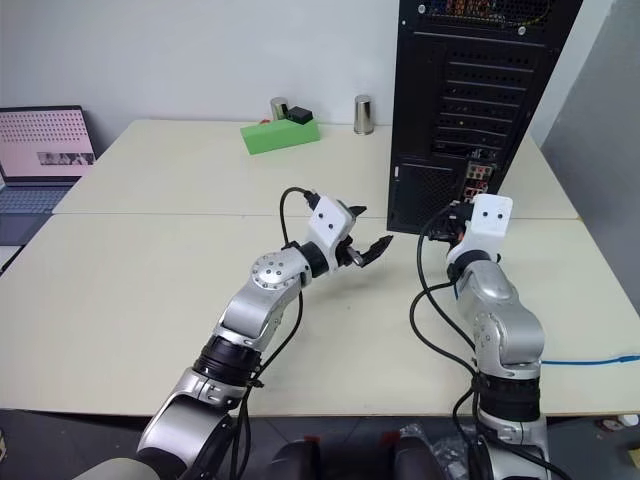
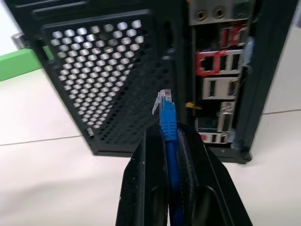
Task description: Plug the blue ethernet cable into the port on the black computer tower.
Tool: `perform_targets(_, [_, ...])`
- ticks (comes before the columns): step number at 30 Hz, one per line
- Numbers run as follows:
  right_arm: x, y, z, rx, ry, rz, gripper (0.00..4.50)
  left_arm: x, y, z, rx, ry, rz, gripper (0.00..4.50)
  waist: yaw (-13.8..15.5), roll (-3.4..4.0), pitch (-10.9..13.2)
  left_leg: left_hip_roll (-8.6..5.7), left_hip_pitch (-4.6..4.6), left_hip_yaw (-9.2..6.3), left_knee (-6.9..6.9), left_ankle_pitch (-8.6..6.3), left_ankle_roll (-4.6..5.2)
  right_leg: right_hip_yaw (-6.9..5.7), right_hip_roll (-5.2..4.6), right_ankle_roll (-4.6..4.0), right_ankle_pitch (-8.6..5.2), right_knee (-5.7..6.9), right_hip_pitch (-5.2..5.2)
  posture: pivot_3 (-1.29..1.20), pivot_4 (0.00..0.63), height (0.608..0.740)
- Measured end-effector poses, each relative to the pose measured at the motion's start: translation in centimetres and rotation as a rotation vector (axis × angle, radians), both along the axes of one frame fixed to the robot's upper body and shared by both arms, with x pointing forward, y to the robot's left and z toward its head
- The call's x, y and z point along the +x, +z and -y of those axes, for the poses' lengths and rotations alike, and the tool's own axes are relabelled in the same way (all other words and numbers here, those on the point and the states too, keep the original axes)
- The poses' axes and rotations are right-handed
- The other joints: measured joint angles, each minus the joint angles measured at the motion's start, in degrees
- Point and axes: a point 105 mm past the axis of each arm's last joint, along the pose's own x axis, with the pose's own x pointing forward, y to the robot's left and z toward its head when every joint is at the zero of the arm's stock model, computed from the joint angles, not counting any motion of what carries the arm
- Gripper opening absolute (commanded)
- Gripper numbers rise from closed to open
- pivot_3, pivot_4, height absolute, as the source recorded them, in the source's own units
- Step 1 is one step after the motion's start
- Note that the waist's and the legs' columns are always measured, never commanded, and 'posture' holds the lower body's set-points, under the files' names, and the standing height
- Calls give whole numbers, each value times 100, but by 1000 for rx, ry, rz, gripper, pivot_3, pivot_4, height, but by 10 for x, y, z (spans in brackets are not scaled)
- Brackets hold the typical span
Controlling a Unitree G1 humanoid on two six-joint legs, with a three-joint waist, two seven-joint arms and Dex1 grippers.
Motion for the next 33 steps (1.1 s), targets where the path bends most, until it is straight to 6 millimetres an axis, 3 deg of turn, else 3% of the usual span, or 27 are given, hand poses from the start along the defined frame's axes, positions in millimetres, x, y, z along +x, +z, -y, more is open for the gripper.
perform_targets(11, [13, 10, 11, 5, -65, 10, 2, 1, 9, 15, -50, -10, 8, 4136, 1, 0, 0, 0, -12, 1, 0, 0, 0, 0, 0, 0, 0, 1, -10, 0, 150, 740])
perform_targets(33, [19, 14, 12, 10, -63, 31, 2, 2, 13, 13, -84, -22, 1, 4136, -1, 0, 0, 0, -16, 1, 0, 0, 0, 0, 0, 0, 0, 1, -14, 0, 150, 740])
